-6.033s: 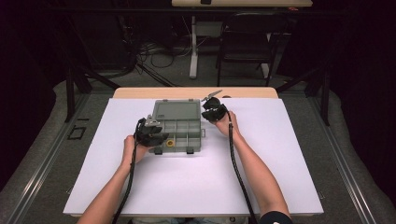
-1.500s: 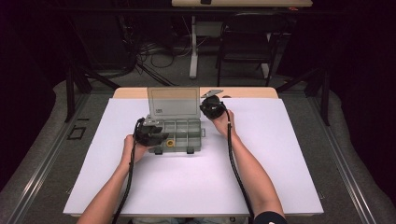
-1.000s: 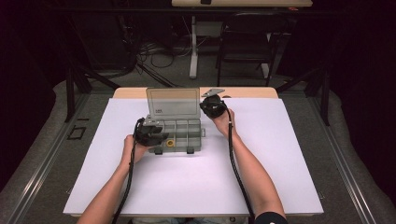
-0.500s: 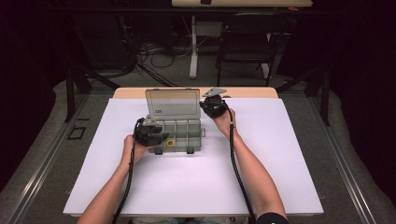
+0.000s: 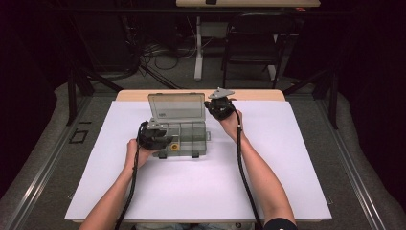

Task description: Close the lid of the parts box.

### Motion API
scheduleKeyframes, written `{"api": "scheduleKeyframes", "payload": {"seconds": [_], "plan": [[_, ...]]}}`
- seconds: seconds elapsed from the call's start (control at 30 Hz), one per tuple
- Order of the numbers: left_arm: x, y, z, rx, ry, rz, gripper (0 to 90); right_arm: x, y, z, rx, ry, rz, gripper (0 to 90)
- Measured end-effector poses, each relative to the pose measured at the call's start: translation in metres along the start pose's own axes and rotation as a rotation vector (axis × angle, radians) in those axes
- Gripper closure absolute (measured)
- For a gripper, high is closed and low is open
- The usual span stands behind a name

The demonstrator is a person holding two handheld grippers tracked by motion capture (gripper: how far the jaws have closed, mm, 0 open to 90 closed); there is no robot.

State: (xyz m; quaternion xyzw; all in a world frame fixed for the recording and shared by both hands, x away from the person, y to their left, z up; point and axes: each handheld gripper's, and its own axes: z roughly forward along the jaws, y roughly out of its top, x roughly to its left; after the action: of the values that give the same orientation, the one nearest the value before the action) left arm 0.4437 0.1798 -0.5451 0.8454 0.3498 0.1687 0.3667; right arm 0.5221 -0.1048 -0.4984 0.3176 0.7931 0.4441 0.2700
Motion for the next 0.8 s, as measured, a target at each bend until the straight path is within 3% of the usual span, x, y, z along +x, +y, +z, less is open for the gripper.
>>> {"api": "scheduleKeyframes", "payload": {"seconds": [0.3, 0.43, 0.5, 0.63, 0.8], "plan": [[0.002, 0.000, 0.001, -0.006, -0.016, -0.003, 51.6, 0.001, 0.000, -0.002, -0.005, 0.008, -0.002, 90.0], [-0.002, 0.002, 0.001, -0.012, -0.026, 0.017, 37.9, 0.001, 0.000, -0.002, -0.006, 0.012, 0.004, 90.0], [-0.004, 0.004, 0.000, -0.022, -0.010, 0.031, 31.5, 0.001, 0.000, -0.002, -0.007, 0.012, 0.005, 90.0], [-0.003, 0.008, -0.007, -0.059, 0.001, 0.023, 19.2, 0.001, -0.001, -0.003, -0.007, 0.015, 0.006, 90.0], [0.001, 0.012, -0.021, -0.100, 0.048, 0.008, 1.7, 0.002, -0.002, -0.003, -0.010, 0.014, 0.006, 90.0]]}}
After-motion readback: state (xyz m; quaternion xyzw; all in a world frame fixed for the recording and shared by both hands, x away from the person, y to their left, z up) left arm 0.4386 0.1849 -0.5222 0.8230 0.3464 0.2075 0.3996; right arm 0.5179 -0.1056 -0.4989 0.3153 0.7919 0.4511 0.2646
